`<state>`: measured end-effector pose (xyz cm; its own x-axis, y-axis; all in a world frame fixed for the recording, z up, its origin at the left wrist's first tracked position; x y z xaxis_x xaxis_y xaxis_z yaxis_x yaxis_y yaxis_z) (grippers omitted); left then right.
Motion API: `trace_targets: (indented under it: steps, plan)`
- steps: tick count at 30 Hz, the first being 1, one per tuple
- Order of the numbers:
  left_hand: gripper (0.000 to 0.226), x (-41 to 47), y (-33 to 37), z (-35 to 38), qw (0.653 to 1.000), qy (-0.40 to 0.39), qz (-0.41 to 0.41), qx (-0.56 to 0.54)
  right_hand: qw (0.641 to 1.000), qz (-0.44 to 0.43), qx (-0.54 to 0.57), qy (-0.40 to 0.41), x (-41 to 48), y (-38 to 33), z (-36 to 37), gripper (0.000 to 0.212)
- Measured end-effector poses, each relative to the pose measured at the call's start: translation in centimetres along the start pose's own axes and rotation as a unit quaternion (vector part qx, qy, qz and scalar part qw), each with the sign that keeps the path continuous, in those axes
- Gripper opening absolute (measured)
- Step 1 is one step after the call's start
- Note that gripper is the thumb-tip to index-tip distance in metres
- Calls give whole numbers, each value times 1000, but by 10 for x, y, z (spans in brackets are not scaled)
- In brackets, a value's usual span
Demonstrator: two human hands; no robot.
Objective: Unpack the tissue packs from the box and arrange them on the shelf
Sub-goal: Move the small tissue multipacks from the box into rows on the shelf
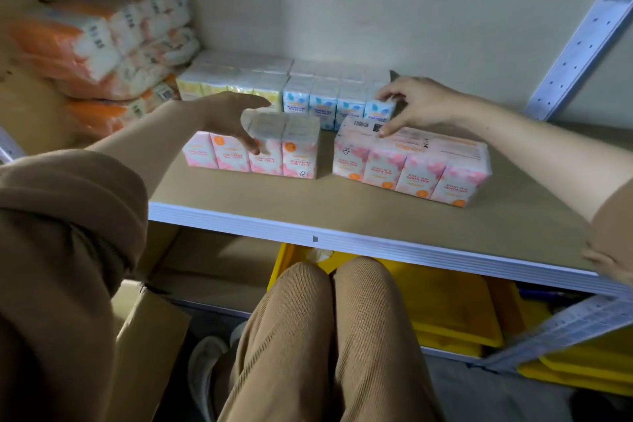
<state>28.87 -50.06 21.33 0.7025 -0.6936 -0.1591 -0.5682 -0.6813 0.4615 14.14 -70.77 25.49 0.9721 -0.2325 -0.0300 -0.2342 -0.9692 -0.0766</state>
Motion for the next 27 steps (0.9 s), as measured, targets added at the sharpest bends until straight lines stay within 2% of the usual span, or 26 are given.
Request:
trace_targets:
  steps: [2, 5, 9, 12, 14, 15, 19, 23, 27]
  plan:
    - [79, -1, 3, 2, 1000, 11, 14, 2, 999, -40, -32, 16, 9, -23, -4, 58]
    - [64, -5, 13, 4, 998, 35, 48, 22, 989, -105, -108, -13, 20, -55, 8, 49]
    - [58, -5, 6, 8, 998, 41, 51, 14, 941, -176, -281, -64, 31, -83, 41, 41]
    - [55, -7, 3, 8, 997, 54, 52, 26, 913, -194, -343, -104, 34, -92, 60, 33]
    - [53, -7, 2, 6, 996, 63, 44, 35, 891, -189, -392, -131, 29, -95, 68, 13]
    - [53, -9, 2, 6, 996, 66, 43, 38, 880, -179, -416, -138, 27, -95, 72, 10]
    - [53, -12, 5, 6, 996, 76, 38, 37, 857, -171, -468, -129, 26, -91, 79, 33]
    - [55, -11, 5, 8, 996, 74, 32, 44, 856, -172, -479, -92, 24, -93, 61, 35]
    - [55, -9, 4, 10, 995, 75, 24, 56, 914, -125, -387, 14, 18, -81, 6, 10]
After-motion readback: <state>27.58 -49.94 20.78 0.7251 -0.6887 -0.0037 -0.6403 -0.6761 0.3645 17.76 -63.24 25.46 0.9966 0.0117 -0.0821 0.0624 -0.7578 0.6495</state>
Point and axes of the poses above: each hand's wrist, its own x-axis towards the middle knuckle, its own z-axis out of the palm, y = z × x, the point moved 7 cm from there along x, towards the middle knuckle, and after that the axes turned 13 degrees about -x, right-handed, at the moved point
